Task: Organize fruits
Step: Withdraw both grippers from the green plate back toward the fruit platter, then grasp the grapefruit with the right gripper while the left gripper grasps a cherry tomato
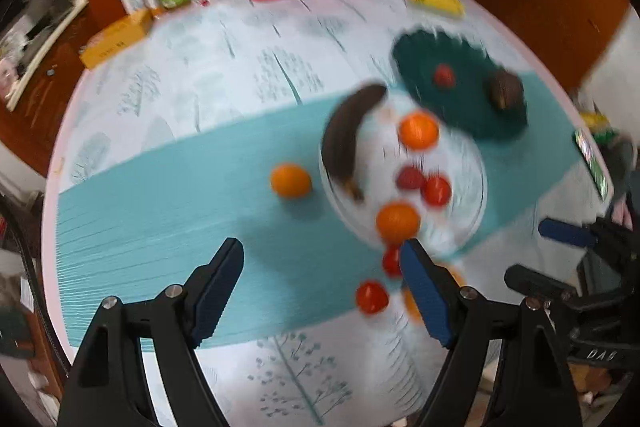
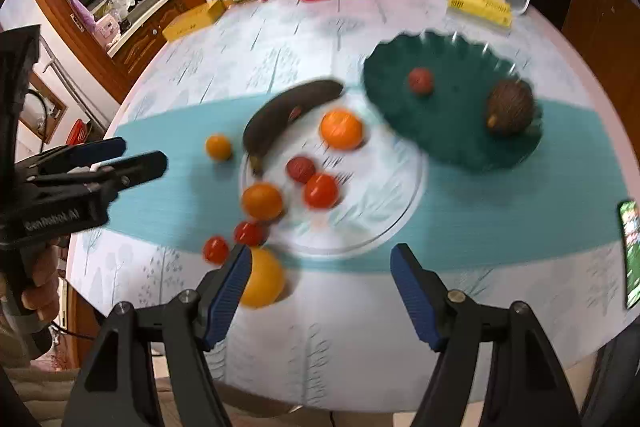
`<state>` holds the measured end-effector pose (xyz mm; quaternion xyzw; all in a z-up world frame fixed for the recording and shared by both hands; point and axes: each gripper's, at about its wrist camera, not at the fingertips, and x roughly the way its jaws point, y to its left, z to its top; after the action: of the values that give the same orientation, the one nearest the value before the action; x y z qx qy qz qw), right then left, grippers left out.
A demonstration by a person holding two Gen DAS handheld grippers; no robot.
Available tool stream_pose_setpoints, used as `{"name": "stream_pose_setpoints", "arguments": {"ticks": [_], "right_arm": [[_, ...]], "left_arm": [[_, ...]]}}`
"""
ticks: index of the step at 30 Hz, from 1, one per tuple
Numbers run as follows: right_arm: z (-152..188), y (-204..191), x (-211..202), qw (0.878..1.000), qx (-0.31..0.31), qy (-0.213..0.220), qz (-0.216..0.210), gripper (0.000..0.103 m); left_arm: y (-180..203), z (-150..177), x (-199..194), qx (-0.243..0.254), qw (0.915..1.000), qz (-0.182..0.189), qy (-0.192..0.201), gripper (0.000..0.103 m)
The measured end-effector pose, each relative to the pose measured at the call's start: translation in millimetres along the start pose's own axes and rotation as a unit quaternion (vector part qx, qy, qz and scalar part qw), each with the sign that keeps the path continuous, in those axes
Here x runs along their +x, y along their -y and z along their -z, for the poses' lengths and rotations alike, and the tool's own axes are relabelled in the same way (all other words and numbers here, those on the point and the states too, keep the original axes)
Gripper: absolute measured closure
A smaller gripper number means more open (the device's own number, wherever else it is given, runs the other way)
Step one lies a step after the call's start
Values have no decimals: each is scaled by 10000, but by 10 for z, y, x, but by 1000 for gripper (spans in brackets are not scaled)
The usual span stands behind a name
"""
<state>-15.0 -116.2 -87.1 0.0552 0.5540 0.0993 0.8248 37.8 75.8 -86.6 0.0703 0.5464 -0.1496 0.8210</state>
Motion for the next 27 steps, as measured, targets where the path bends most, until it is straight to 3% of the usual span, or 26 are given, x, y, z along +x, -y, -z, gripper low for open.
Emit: {"name": "stream_pose_setpoints", "arguments": {"ticks": [8,20,24,27], "right_arm": [[277,-218,251,9993,15,-226,-300,31],[339,-393,709,9989,-255,-324,-235,31],[369,-408,761,9990,-278,-211,-296,50],[385,-397,745,9994,-248,-115,-210,52]], "left_arm": [[-13,426,330,608,9968,354,-389,24],[55,515,567,1283,9895,533,-390,31],[49,498,638,1245,9887,700,-451,34],[78,485,668,1298,9873,782,-477,34]]}}
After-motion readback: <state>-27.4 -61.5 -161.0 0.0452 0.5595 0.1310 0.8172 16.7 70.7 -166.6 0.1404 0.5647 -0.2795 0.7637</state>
